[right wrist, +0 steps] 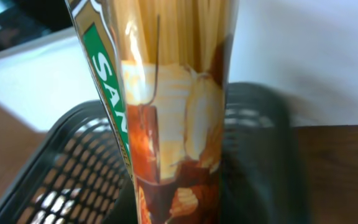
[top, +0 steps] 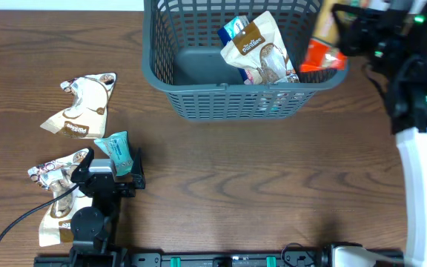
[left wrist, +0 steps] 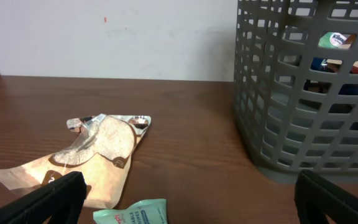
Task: Pack container
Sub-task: 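Carry the spaghetti box over the basket and lower it inside, then open the right gripper and withdraw it to the right, then move the left gripper down over the white rice bag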
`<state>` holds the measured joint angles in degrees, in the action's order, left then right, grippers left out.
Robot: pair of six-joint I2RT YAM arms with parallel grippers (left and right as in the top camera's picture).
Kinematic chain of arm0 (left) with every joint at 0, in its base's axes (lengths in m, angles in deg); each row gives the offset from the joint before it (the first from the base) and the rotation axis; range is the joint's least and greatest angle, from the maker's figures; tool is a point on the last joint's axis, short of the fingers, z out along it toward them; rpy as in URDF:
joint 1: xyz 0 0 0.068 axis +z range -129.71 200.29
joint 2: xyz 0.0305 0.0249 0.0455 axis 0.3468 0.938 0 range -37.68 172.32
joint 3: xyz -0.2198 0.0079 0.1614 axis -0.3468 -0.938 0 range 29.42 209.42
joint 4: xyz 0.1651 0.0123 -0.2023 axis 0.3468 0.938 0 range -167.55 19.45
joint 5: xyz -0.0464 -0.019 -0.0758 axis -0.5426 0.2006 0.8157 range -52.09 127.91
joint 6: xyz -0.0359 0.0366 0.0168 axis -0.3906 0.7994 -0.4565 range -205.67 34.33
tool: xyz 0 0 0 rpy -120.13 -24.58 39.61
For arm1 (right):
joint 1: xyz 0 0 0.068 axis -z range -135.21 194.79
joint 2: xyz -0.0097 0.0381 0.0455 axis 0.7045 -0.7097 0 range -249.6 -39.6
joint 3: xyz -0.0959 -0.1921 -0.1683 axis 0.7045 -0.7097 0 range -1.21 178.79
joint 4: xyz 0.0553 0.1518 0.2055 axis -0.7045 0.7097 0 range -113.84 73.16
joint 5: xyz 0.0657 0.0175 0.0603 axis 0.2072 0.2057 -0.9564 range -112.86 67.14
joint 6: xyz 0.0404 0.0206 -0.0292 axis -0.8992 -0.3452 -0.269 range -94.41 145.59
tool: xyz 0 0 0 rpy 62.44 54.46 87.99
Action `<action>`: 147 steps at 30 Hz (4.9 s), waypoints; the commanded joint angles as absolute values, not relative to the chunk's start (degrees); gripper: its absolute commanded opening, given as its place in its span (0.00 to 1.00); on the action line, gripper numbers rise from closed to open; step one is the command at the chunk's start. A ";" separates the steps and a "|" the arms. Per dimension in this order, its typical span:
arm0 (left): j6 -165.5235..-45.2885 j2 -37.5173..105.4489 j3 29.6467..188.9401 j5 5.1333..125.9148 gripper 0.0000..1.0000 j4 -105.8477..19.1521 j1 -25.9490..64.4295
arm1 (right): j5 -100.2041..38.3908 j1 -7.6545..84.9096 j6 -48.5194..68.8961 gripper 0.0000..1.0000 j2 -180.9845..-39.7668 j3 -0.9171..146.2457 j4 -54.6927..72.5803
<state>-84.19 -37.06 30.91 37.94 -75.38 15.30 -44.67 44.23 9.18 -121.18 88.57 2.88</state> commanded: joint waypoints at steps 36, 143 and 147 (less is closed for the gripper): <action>-84.30 -37.45 29.65 37.44 0.99 -73.32 15.08 | -38.04 33.55 20.61 0.01 -134.47 92.00 11.99; -83.87 -34.89 42.89 29.72 0.99 -67.77 15.08 | -17.98 69.89 12.33 0.99 -134.23 92.63 39.82; -76.46 -27.11 53.49 27.91 0.99 -62.07 15.08 | -17.98 69.87 12.33 0.99 -134.23 92.63 39.82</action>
